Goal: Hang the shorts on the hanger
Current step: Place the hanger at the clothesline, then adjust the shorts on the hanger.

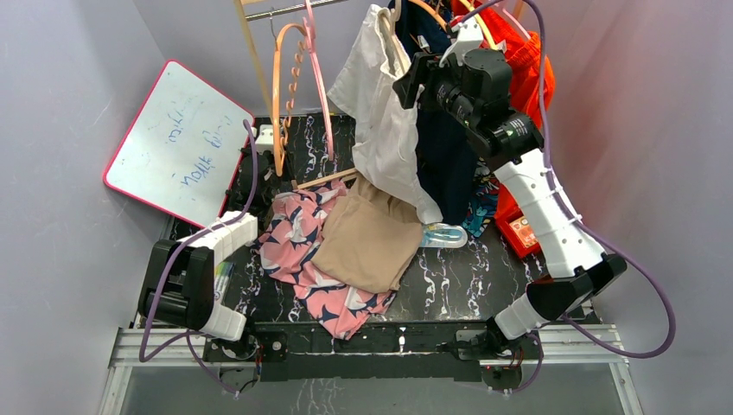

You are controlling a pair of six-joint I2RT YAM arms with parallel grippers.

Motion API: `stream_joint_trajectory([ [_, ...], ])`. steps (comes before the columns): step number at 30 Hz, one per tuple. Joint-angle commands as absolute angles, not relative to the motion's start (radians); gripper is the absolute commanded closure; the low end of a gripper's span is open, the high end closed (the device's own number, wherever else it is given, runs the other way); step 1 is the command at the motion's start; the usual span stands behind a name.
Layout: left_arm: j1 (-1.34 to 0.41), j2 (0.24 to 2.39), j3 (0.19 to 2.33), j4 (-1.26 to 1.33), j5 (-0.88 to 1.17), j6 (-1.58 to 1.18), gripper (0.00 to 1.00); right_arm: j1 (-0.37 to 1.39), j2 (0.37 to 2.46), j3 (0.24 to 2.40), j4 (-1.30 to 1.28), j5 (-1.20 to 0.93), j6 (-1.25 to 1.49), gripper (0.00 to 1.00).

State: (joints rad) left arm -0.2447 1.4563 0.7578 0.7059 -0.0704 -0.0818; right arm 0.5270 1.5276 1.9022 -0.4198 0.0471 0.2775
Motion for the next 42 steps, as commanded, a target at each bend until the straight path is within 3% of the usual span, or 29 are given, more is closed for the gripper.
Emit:
stream_joint_trajectory([
  [1,-0.250,1.381,0.754,0.764,-0.027,-0.172,1.00,0.525,1.459,1.884,-0.425,0.145,0.232,0.22],
  [5,-0.250,1.380,0.752,0.764,-0.028,-0.173,1.00,0.524,1.445,1.876,-0.445,0.133,0.250,0.18],
  [9,-0.249,1.377,0.752,0.763,-0.028,-0.173,1.00,0.525,1.420,1.872,-0.454,0.136,0.274,0.08],
  [14,-0.249,1.380,0.754,0.763,-0.028,-0.176,1.00,0.524,1.434,1.877,-0.494,0.103,0.273,0.14],
  [18,-0.250,1.380,0.753,0.762,-0.026,-0.178,1.00,0.524,1.450,1.869,-0.489,0.115,0.262,0.25],
  [31,-0.250,1.377,0.745,0.763,-0.039,-0.175,1.00,0.526,1.520,1.950,-0.468,0.218,0.213,0.85],
  [38,-0.250,1.382,0.747,0.764,-0.041,-0.173,1.00,0.526,1.546,2.024,-0.470,0.295,0.163,0.99],
  [42,-0.250,1.386,0.747,0.764,-0.043,-0.173,1.00,0.525,1.559,2.051,-0.474,0.349,0.153,1.00],
])
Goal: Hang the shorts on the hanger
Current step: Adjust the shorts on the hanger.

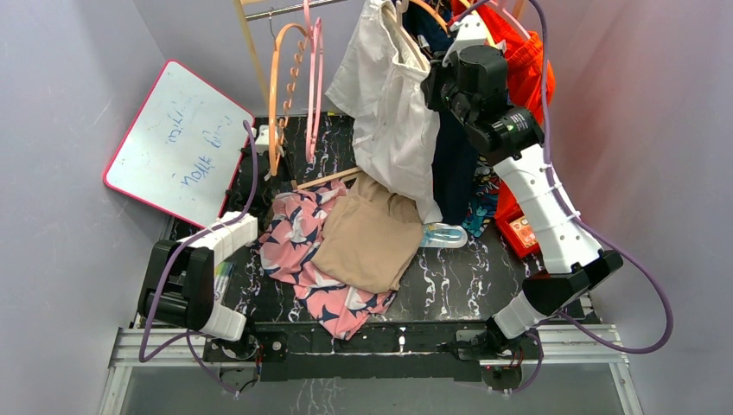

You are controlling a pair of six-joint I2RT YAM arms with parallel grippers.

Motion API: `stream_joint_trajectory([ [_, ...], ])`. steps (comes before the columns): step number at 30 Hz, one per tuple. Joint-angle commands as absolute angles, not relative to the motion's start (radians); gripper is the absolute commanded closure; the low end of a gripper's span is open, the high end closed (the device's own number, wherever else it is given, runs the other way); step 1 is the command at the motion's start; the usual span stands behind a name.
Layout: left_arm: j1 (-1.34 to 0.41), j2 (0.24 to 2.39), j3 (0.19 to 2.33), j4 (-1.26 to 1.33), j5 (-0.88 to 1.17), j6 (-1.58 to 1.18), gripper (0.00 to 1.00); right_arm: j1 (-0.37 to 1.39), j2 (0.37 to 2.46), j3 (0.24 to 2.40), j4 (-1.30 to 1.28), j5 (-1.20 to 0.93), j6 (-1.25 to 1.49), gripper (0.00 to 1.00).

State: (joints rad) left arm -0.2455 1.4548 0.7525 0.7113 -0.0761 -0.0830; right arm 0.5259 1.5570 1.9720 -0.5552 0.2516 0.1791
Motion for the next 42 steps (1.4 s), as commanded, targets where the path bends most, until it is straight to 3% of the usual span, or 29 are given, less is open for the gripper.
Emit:
stream_joint_trajectory([
  [1,-0.250,1.386,0.747,0.764,-0.043,-0.174,1.00,0.526,1.561,2.054,-0.474,0.367,0.152,1.00],
  [13,-0.250,1.398,0.746,0.768,-0.040,-0.174,1.00,0.480,1.577,2.033,-0.482,0.434,0.185,1.00],
  [14,-0.250,1.400,0.748,0.769,-0.040,-0.173,1.00,0.479,1.575,2.029,-0.484,0.426,0.190,0.95],
  [17,-0.249,1.410,0.754,0.769,-0.041,-0.170,1.00,0.478,1.551,2.011,-0.474,0.369,0.203,0.58],
  [20,-0.250,1.422,0.765,0.769,-0.037,-0.169,1.00,0.478,1.520,2.021,-0.483,0.295,0.225,0.28],
  [22,-0.250,1.435,0.776,0.767,-0.037,-0.169,1.00,0.479,1.491,2.021,-0.491,0.259,0.244,0.15],
  [24,-0.250,1.448,0.793,0.764,-0.042,-0.169,1.00,0.479,1.443,1.994,-0.492,0.240,0.259,0.09],
  [33,-0.250,1.524,0.877,0.740,-0.098,-0.159,1.00,0.478,1.080,1.624,-0.458,0.303,0.293,0.07],
  [39,-0.249,1.599,0.949,0.734,-0.106,-0.148,1.00,0.478,0.940,1.398,-0.493,0.089,0.306,0.13],
  [42,-0.250,1.625,0.969,0.733,-0.118,-0.138,1.00,0.479,0.887,1.170,-0.409,0.067,0.337,0.16],
])
